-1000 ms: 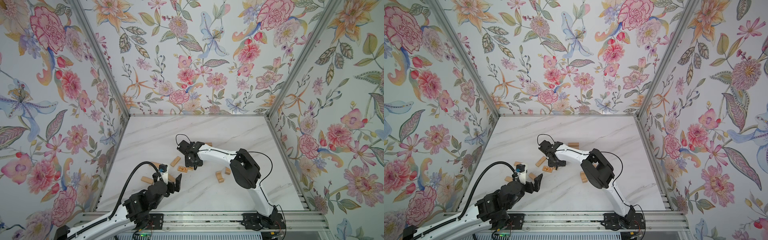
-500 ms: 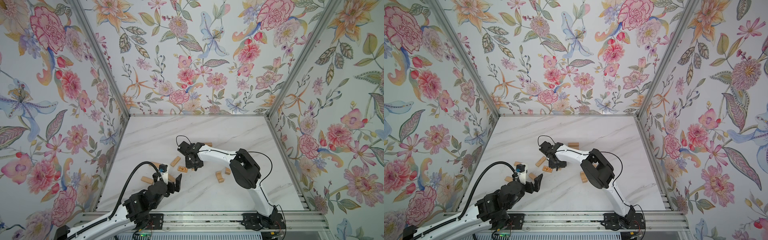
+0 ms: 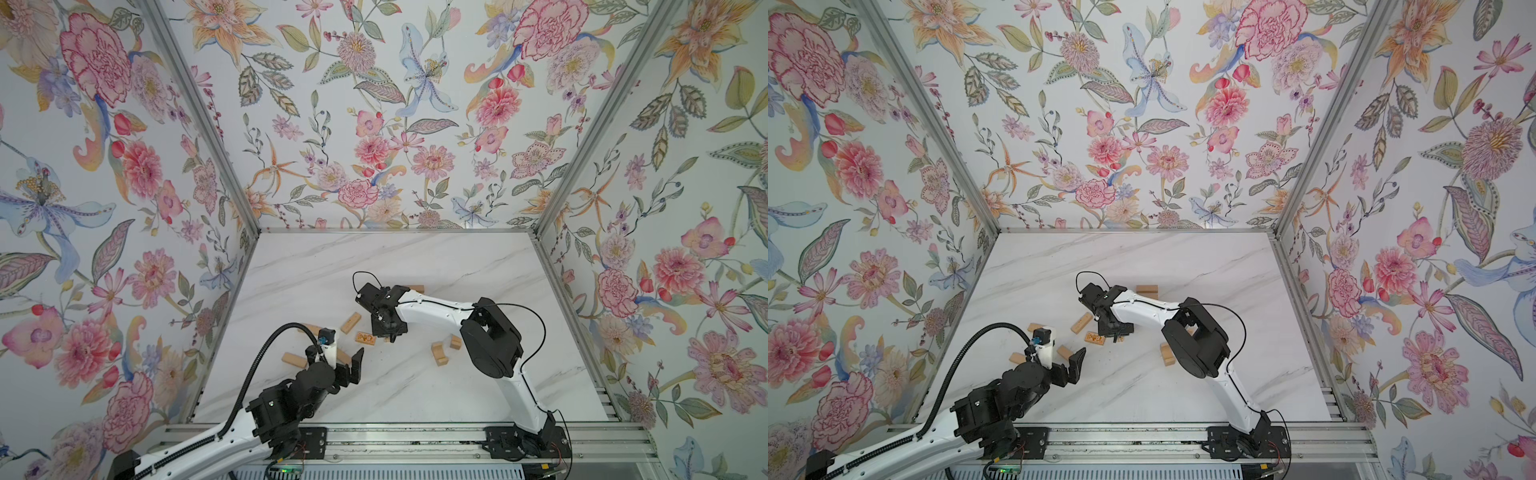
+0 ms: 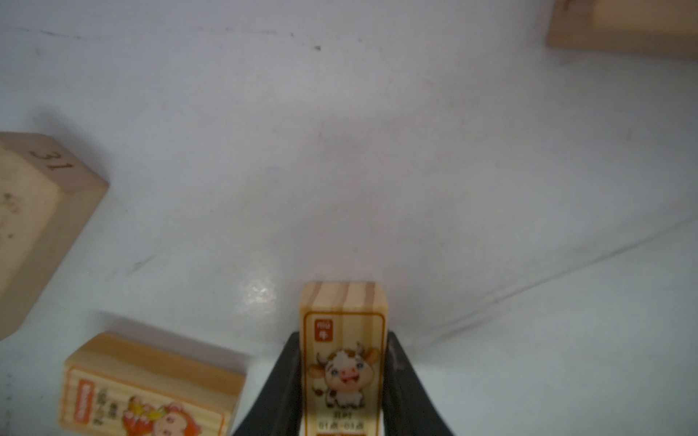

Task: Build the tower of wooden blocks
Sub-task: 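Lift the Ox block with the right gripper and carry it to the two bars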

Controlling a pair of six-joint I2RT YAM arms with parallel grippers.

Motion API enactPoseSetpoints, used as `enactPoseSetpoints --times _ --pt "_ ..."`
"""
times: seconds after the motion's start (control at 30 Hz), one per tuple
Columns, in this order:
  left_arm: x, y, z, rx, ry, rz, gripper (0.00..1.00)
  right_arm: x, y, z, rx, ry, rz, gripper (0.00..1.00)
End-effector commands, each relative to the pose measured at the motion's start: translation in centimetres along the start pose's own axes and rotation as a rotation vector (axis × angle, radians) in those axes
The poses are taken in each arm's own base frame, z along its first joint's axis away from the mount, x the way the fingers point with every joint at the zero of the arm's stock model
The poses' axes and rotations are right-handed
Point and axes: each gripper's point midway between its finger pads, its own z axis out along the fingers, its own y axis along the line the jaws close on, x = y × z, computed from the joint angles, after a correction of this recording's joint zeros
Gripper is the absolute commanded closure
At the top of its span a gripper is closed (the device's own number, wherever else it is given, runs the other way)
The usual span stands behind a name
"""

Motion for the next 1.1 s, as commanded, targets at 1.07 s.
enactPoseSetpoints --times 1.07 --pt "-4.1 -5.9 5.2 0.036 0.044 0.135 0.01 -13.4 -8.3 -1.9 0.015 -0.123 0.045 0.70"
